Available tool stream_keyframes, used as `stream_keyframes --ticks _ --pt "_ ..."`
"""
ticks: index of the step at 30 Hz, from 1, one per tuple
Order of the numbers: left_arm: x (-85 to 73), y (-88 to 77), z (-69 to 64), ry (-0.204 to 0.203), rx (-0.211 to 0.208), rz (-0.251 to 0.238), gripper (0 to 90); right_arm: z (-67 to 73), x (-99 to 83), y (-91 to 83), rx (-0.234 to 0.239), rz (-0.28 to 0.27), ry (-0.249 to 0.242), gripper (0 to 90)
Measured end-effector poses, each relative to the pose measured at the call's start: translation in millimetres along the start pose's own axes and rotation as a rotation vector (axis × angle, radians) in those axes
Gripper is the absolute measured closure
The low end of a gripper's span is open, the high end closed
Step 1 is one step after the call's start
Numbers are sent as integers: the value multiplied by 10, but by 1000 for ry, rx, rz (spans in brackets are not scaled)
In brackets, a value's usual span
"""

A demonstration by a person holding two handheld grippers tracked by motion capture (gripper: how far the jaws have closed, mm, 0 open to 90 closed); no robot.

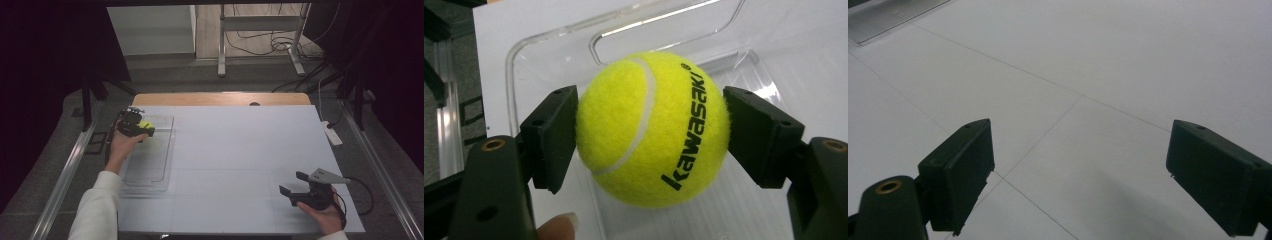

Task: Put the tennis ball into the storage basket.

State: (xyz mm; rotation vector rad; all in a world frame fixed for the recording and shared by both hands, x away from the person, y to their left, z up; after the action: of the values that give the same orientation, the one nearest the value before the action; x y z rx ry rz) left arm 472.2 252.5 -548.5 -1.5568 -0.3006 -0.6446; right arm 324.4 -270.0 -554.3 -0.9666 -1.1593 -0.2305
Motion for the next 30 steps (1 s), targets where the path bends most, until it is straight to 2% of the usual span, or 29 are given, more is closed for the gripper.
stream_keyframes --ticks 1,14,25,30 --pt "-4 16 -14 12 5 9 266 1 0 -1 0 0 0 122" --pt "-47 129 -40 22 20 58 263 -1 0 -3 2 -1 -2 122" --pt "-57 144 -39 36 40 61 258 -1 -3 -1 0 1 -2 122" --pt "-43 141 -39 25 36 45 227 -1 -4 -1 0 1 -2 122"
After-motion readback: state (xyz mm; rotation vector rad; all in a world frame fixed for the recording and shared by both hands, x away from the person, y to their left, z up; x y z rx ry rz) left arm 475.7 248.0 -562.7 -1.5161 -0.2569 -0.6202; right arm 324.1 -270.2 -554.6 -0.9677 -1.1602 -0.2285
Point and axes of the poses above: each handheld gripper's, and its own axes: y roughly forward along the jaws, x roughly out of its top, z roughly to its left, the point moved 8 cm from there along y, roughly forward along the jaws, and after that the axes turned 2 degrees about -y, right-handed, at the moved point
